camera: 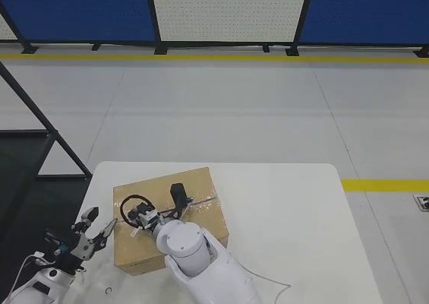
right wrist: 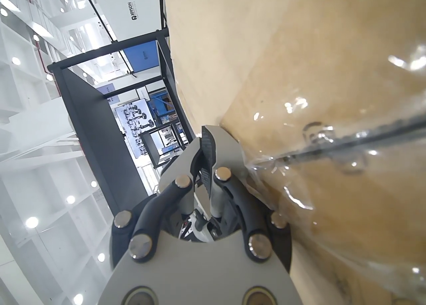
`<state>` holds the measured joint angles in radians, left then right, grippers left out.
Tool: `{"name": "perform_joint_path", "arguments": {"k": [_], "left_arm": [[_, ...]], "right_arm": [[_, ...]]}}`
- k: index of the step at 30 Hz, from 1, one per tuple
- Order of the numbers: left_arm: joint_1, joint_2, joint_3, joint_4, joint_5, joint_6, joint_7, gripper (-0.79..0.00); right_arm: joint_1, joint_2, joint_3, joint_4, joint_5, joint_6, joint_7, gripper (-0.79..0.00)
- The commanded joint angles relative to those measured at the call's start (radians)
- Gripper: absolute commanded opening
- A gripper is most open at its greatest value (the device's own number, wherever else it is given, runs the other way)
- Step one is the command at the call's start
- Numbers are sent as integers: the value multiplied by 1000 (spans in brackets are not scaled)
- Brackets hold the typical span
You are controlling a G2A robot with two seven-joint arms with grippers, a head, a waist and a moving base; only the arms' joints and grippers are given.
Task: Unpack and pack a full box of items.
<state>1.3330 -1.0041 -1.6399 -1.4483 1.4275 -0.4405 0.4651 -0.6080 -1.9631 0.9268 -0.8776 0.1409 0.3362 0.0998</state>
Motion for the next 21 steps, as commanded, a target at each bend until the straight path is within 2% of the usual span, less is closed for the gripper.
{"name": "perform_joint_path", "arguments": {"k": [1, 5, 14, 21], "left_arm": [[0, 0, 0, 1, 0, -3, -1, -336], [5, 1, -7, 5, 0, -8, 3, -342], [11, 0, -11, -6, -2, -6, 15, -348], [11, 1, -20, -3, 0, -9, 24, -351]], "right_arm": [[-10, 1, 6, -18, 8, -32, -3, -785], [-33, 8, 10, -47, 3, -73, 14, -785], [-42, 9, -19, -57, -70, 27, -21, -785], [-91, 23, 4, -143, -122, 66, -79, -785]]}}
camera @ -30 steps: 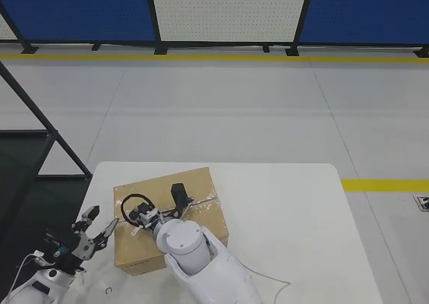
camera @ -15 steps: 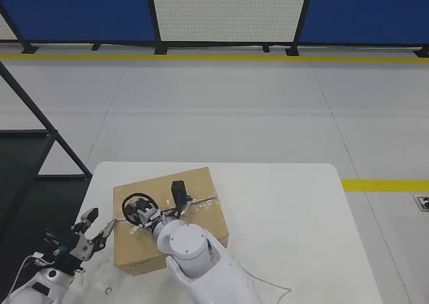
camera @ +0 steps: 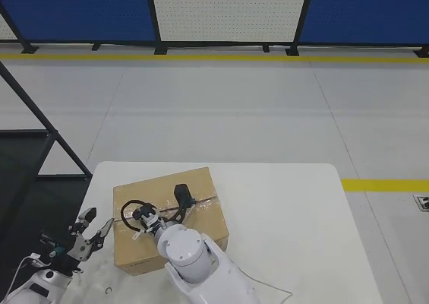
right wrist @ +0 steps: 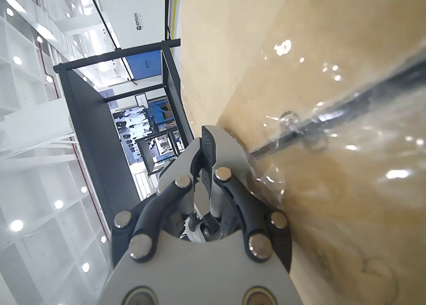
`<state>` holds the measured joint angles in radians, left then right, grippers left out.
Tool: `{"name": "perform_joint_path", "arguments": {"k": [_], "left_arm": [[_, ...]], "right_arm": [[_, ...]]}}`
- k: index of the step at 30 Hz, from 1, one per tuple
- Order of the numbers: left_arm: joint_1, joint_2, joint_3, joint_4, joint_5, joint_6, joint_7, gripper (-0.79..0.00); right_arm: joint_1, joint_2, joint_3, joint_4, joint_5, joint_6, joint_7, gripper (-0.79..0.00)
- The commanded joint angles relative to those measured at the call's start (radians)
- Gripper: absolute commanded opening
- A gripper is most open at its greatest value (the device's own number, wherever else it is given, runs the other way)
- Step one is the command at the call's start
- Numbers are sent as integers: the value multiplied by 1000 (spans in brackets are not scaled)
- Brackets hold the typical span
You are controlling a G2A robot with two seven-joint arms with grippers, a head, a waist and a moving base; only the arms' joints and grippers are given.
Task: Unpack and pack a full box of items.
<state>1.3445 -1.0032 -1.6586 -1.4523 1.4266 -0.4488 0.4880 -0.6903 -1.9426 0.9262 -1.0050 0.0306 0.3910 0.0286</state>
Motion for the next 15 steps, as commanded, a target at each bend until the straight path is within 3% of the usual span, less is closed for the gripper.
{"name": "perform_joint_path", "arguments": {"k": [1, 15], "left_arm": [[-1, 0, -2, 2, 2, -2, 2, -348], [-5, 2, -10, 12, 12, -15, 24, -348]], "right_arm": [[-17, 6, 11, -32, -23, 22, -15, -785], [-146, 45, 77, -283, -209, 212, -74, -785]]}}
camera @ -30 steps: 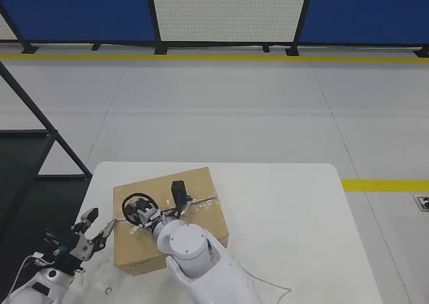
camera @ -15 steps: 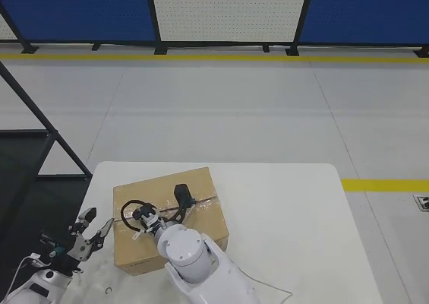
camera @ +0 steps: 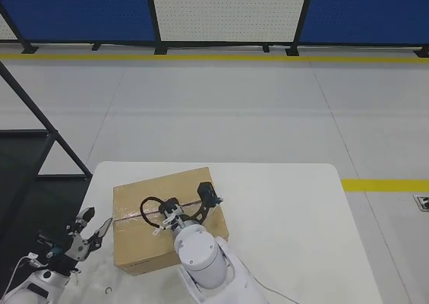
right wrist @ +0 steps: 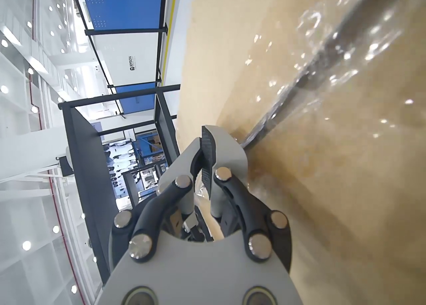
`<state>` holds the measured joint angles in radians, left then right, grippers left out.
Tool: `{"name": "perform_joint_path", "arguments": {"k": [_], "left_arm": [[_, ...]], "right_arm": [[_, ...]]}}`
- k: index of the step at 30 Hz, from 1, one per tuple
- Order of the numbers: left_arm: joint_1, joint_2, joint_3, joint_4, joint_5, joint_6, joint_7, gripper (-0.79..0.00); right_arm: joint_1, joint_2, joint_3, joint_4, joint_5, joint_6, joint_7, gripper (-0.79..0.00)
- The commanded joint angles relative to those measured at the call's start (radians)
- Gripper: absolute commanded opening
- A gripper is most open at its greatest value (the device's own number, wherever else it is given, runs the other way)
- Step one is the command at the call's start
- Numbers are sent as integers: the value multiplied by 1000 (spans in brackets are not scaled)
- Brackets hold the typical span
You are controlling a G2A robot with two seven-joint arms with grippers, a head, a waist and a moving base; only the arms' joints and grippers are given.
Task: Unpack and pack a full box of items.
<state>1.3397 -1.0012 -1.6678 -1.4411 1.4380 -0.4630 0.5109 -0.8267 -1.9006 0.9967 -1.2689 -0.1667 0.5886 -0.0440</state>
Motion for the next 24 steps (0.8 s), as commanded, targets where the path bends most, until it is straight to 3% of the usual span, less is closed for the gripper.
{"name": "perform_joint_path", "arguments": {"k": [1, 19, 24], "left_arm": [[0, 0, -2, 1, 0, -2, 2, -348], [9, 3, -14, -5, 7, -9, 15, -351], [18, 3, -23, -13, 6, -3, 20, -314]], "right_arm": [[-20, 6, 14, -36, -20, 25, -2, -785], [-108, 29, 178, -176, -35, 100, -73, -785], [-134, 28, 195, -226, 0, 37, -96, -785]]}}
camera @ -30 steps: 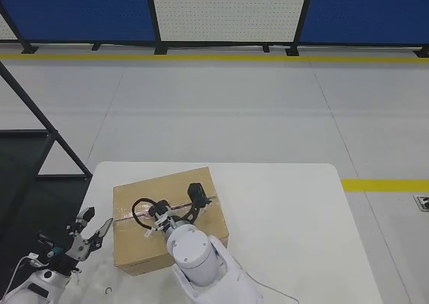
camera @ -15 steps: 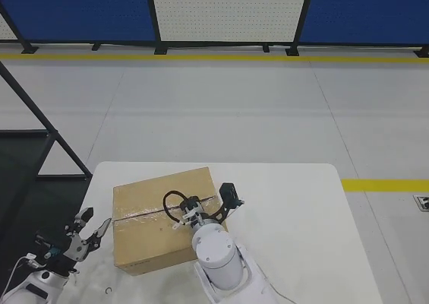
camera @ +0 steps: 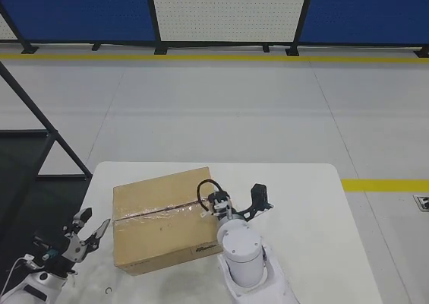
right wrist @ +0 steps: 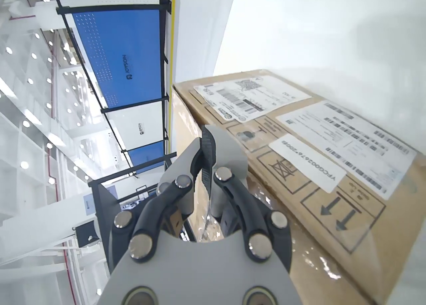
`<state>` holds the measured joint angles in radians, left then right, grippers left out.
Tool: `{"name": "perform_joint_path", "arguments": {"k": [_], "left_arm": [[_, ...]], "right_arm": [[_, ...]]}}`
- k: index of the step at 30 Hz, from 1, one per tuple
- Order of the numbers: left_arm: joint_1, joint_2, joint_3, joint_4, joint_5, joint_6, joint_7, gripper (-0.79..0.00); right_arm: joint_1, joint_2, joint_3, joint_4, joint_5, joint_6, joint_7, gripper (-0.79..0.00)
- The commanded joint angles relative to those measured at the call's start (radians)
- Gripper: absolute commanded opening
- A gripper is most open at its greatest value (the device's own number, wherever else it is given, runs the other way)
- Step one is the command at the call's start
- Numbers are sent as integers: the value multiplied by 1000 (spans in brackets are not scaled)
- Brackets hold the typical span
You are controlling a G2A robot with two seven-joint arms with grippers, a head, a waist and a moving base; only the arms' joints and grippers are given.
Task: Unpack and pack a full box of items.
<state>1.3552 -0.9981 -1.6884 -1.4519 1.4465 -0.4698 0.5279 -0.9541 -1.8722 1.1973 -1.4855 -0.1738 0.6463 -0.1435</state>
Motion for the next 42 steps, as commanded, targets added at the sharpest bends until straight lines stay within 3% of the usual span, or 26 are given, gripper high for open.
{"name": "perform_joint_path", "arguments": {"k": [1, 3, 6, 7, 14, 24, 29, 32, 42], "left_arm": [[5, -1, -7, -4, -8, 14, 8, -314], [13, -2, -15, -12, -33, 28, 24, -249], [25, -3, -40, -21, -79, 30, 61, -12], [30, -4, -50, -23, -95, 38, 74, 0], [51, -11, -71, -41, -153, 96, 87, 0], [13, -15, -44, -27, -139, 70, 67, 0], [13, -15, -44, -27, -139, 70, 67, 0], [14, -15, -43, -28, -140, 72, 64, 0], [14, -15, -43, -28, -140, 72, 64, 0]], "right_arm": [[-13, -2, -17, -13, 10, -35, 8, -785], [-15, -2, -44, -5, 10, -49, 20, -785], [8, -4, -89, 45, 11, -43, 46, -785], [19, -6, -100, 68, 13, -36, 51, -785], [70, -18, -107, 169, 29, -23, 15, -785], [-5, -6, -55, 65, 53, -43, -87, -785], [-42, 3, -47, -6, 131, -168, -87, -785], [-49, 8, -45, -12, 140, -194, -110, -785], [8, -1, 16, 65, 207, -87, -208, -785]]}}
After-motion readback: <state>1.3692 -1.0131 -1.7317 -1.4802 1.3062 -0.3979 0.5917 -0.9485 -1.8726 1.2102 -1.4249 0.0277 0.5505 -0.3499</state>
